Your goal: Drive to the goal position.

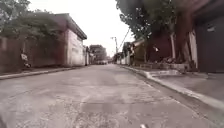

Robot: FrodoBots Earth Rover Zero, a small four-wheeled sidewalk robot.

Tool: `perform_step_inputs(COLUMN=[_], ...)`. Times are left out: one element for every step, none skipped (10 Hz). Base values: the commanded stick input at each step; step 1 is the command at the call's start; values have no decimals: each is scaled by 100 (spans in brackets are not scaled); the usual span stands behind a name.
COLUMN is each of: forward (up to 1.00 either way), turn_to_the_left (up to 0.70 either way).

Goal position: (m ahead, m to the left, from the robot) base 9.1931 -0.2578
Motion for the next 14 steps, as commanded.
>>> perform_step_inputs(forward=[100, 100, 100, 100, 100, 100, 100, 100, 100, 100, 100, 100, 100, 100], turn_to_the_left=[0, 0, 0, 0, 0, -12, -27, -27, -22, -1, 0, 0, 0, 0])
